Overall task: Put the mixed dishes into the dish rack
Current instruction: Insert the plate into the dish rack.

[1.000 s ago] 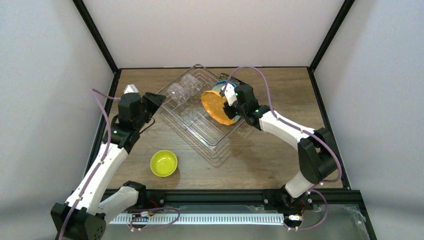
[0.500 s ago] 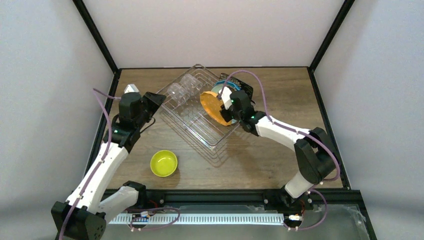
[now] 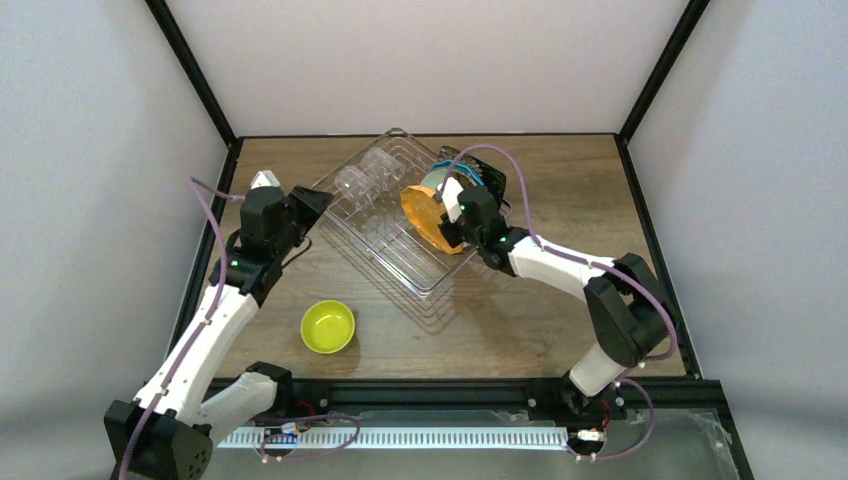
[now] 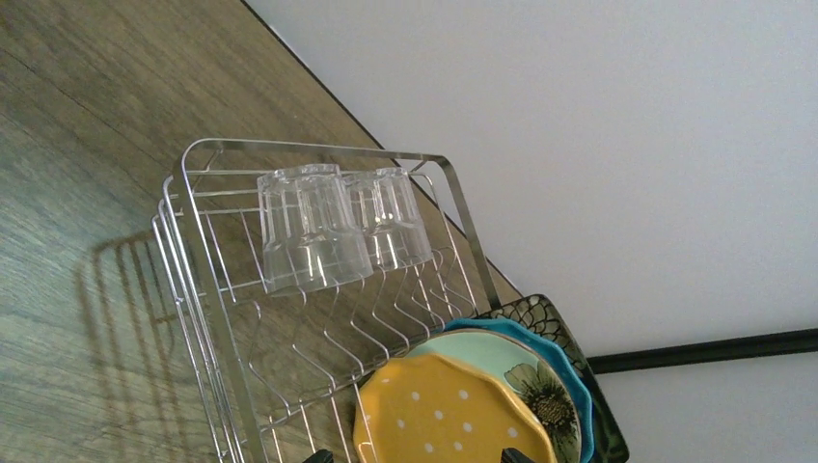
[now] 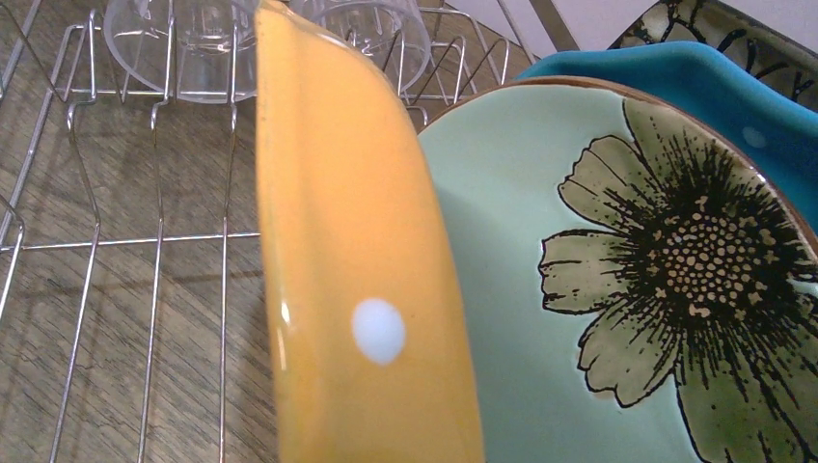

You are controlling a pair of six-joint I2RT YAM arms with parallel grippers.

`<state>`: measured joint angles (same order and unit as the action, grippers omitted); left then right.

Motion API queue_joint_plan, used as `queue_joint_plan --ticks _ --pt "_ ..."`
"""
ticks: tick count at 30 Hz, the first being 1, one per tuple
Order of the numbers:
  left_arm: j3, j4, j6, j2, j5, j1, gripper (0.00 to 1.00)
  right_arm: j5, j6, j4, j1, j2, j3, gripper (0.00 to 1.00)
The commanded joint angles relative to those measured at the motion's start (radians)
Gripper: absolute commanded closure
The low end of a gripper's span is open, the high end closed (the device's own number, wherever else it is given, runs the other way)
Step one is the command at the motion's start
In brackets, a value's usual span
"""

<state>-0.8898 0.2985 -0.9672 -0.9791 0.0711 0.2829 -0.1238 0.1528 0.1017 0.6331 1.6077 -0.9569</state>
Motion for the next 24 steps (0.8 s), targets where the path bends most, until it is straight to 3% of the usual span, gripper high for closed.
queue_joint_plan --ticks 1,7,24 --pt "0.017 -0.011 0.01 -0.005 0.012 -0.004 0.0 -0.076 -0.003 0.067 -0.001 0.026 0.0 0.5" --pt "0.017 -0.01 0.012 -0.005 0.01 -0.004 0.0 -0.098 -0.011 0.05 0.0 0.027 -0.035 0.24" --pt "0.012 -0.001 0.018 -0.004 0.004 -0.004 0.0 -0.145 0.011 0.016 0.0 0.006 -0.114 0.16"
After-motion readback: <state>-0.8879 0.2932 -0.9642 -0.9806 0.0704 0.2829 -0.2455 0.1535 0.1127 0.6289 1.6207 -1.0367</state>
